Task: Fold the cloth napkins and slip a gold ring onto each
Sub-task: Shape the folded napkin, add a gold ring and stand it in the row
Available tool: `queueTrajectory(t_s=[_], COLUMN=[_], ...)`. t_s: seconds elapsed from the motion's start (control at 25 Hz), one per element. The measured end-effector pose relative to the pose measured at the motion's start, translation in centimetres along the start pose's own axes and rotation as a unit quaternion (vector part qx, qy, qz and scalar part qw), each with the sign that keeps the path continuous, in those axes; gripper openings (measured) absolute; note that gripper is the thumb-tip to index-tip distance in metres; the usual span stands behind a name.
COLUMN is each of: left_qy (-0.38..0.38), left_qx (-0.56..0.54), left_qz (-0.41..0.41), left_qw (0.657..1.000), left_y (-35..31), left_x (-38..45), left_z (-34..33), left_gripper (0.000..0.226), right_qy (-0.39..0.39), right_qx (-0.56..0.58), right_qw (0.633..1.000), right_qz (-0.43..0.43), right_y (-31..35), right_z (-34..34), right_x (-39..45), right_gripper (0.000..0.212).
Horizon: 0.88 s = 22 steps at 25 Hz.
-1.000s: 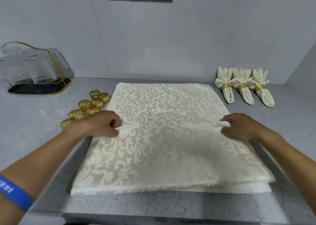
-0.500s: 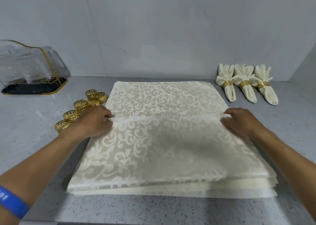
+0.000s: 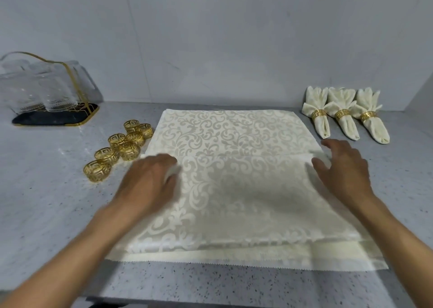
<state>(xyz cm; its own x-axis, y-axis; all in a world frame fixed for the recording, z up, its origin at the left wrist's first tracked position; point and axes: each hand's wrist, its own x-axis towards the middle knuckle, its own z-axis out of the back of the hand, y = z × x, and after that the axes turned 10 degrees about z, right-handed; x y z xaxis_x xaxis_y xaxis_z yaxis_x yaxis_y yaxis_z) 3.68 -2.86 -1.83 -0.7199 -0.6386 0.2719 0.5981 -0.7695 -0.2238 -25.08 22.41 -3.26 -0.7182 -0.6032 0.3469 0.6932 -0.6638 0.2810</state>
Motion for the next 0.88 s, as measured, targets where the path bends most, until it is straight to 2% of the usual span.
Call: queueTrajectory(t_s=[0.08,0.12,0.2,0.28,0.4,0.56,0.64,0.72,0.88], left_qy=[0.064,0.098,0.142,0.167,0.186,0.186,0.187,0.186,0.182], left_qx=[-0.056,-0.059,-0.040,-0.016,0.018,0.027,0.035,0.038,0.035], left_qz=[0.017,0.031,0.076,0.101,0.118,0.160,0.175,0.184,0.191], left_qw=[0.996,0.993,0.986,0.981,0.975,0.969,0.966,0.964,0.964], left_y=[-3.6,-4.8,-6.1,-6.1,-5.5,-5.0,-5.1,-5.2,-5.1], left_x=[-5.3,-7.3,-9.7,-10.6,-11.6,-13.0,-13.4,-13.5,-13.5], left_z=[0.3,-0.2,-1.6,-2.4,-2.9,-3.4,-3.7,-3.9,-4.1], left_gripper=[0.038,0.045,0.057,0.059,0.060,0.061,0.061,0.062,0.062], right_qy=[-0.054,-0.054,-0.023,0.022,0.098,0.159,0.189,0.203,0.207], right_qx=[0.039,0.055,0.053,0.027,0.007,0.015,0.044,0.008,-0.090], right_qw=[0.996,0.992,0.985,0.984,0.983,0.974,0.973,0.975,0.974], right_qz=[0.056,0.101,0.165,0.176,0.156,0.160,0.123,0.088,-0.016], right_y=[4.2,6.5,10.0,11.5,11.7,11.8,11.2,8.7,1.1], right_z=[0.8,0.6,-0.8,-2.6,-3.9,-3.3,-2.5,-1.8,-0.1], right_x=[-5.5,-8.8,-13.9,-16.3,-16.4,-16.3,-15.8,-15.4,-15.3], right_gripper=[0.023,0.017,0.029,0.041,0.050,0.077,0.071,0.063,0.074])
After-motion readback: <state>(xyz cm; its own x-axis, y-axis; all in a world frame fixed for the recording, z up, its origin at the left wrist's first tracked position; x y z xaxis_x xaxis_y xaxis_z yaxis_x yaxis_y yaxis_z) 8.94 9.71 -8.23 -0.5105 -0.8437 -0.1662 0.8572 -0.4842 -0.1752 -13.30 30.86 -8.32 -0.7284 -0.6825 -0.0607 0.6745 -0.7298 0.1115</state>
